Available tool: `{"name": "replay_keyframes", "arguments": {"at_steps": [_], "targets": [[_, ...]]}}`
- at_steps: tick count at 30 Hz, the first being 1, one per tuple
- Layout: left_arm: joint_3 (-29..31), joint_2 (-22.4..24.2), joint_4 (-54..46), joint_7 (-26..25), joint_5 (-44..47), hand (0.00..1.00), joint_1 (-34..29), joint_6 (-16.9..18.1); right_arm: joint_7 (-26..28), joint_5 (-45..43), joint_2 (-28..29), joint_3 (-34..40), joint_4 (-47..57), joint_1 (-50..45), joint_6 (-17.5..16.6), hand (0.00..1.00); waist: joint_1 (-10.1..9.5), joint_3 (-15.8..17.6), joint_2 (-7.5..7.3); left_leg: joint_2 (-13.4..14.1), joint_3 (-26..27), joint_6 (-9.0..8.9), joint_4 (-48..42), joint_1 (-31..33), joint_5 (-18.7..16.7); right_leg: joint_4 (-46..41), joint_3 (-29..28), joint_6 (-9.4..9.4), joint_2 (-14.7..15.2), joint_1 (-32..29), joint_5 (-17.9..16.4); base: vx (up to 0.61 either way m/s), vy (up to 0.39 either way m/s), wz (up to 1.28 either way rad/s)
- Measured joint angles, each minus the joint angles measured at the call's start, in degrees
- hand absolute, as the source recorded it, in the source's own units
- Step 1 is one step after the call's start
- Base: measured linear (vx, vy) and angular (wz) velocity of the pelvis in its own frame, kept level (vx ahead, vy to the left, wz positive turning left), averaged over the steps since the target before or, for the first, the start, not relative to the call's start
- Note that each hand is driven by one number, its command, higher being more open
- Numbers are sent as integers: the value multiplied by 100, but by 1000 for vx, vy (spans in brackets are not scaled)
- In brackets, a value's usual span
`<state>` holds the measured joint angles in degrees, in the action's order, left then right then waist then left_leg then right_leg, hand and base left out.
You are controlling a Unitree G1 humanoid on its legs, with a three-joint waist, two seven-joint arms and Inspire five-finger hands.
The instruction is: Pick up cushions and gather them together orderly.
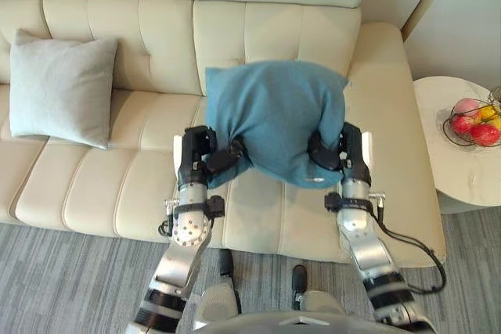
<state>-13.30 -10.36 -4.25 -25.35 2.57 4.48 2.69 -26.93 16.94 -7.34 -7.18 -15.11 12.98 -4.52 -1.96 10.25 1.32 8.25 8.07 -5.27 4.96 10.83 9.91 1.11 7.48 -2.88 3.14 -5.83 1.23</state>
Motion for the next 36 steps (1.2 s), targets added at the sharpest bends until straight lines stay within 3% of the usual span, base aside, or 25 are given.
{"name": "replay_keyframes", "arguments": {"at_steps": [4,9,10,16,20,26,31,36], "targets": [[-26,-273,1040,-378,-56,0,1569,0,-252,-12,-131,19,-1217,1590,173,0,-143,234,-44,75,-141,16,-2,432,229,12,112,49,-81,-359,188,-129,2,10],[73,-595,1920,-831,-52,0,3615,3,-510,-123,-445,395,-1844,3711,319,0,-247,857,-34,84,-260,60,-2,1167,485,-137,174,20,-98,-1119,368,-168,45,2],[79,-616,2019,-871,-50,100,3790,3,-541,-127,-460,415,-1894,3885,330,100,-251,888,-32,75,-268,67,-2,1246,505,-156,182,17,-87,-1210,370,-66,35,3],[110,-694,2843,-1111,-56,100,5542,59,-926,-135,-683,793,-2845,5624,369,100,-239,1459,29,-29,-419,33,-2,1886,725,-211,322,-27,15,-1776,400,-9,16,10],[86,-727,3595,-1069,-52,100,6005,189,-1171,-366,-630,1002,-3360,6054,398,100,-185,1668,26,-91,-542,-62,0,2147,873,-213,387,-30,70,-1987,405,30,17,9],[79,-697,4763,-665,170,100,6025,172,-1128,-851,-581,1182,-3980,6129,479,100,-122,1751,28,-89,-564,-99,1,2535,972,-258,369,-13,62,-2382,425,0,31,-2],[137,-515,4637,-613,199,100,5953,182,-1047,-1108,-499,1269,-3657,5607,498,100,-135,1785,27,-72,-562,-100,1,2607,972,-377,364,-14,75,-2507,420,1,76,-2],[240,-207,3956,-406,181,100,4915,350,-930,-1244,-370,1276,-2825,4261,343,100,-146,1784,26,-52,-559,-105,2,2407,964,-803,362,-18,150,-2500,219,11,91,2]]}}
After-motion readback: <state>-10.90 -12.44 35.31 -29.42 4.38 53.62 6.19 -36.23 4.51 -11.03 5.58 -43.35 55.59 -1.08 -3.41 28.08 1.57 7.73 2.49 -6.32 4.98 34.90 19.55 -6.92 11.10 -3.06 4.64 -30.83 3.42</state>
